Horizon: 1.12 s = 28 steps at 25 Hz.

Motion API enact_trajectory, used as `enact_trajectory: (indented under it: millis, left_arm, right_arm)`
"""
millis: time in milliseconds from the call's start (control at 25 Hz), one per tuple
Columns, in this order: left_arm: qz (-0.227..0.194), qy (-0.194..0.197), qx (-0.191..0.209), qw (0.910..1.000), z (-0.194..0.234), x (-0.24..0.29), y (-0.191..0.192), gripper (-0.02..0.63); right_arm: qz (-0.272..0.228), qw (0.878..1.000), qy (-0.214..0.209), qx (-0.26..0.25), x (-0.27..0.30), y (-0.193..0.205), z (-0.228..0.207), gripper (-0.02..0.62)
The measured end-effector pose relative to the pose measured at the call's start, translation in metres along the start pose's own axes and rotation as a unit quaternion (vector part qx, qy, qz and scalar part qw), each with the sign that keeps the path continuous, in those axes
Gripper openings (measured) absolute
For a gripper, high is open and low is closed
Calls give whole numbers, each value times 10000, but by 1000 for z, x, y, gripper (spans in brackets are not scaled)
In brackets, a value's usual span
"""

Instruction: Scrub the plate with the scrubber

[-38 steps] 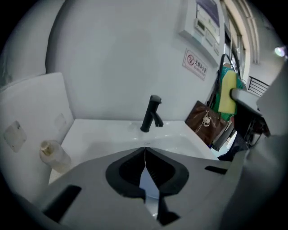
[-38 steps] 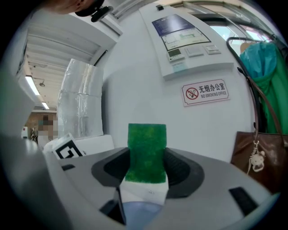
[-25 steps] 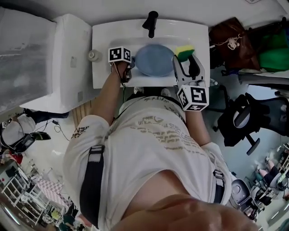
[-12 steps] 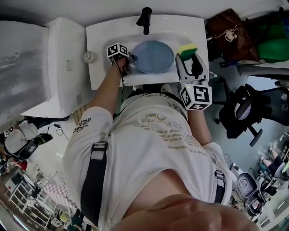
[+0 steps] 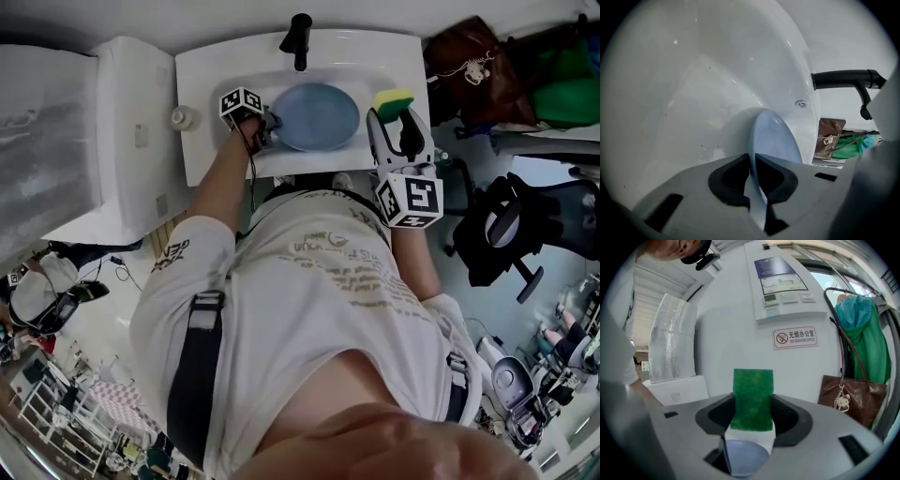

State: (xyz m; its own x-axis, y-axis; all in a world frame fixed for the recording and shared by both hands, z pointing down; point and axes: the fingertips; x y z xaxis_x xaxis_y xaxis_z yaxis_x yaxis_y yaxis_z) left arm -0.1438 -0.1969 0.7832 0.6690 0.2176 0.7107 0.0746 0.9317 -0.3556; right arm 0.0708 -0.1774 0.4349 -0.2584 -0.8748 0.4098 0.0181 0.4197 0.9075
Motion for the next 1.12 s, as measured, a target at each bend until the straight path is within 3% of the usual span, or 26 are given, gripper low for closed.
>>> enact_trajectory:
  millis: [200, 400, 720, 1120]
  left_arm:
    - [-204, 231, -95, 9995, -5, -14, -2, 41]
    - [-348, 394, 138, 9985, -18, -29, 11, 41]
    - [-936, 671, 346, 9927, -49, -53, 42, 41]
    - [-1405, 848, 1230, 9788, -105, -72, 75, 41]
  right_arm:
    - [-15, 10000, -72, -12, 2, -1, 0, 232]
    - [-10, 9999, -124, 23, 3, 2, 0, 232]
    - [310, 9977, -595, -68, 14, 13, 14, 232]
    - [939, 9925, -743, -264, 31, 34, 18, 232]
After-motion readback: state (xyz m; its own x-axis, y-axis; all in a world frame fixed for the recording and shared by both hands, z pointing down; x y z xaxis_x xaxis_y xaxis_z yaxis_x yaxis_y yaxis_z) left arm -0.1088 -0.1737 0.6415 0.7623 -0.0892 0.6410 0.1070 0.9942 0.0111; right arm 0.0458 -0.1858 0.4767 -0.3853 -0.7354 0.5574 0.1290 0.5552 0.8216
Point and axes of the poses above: the fingertips, and each gripper's own axes: x forward along the fingers, z to its left, y out of its underside, and after that the axes turned 12 degrees about z, right-handed
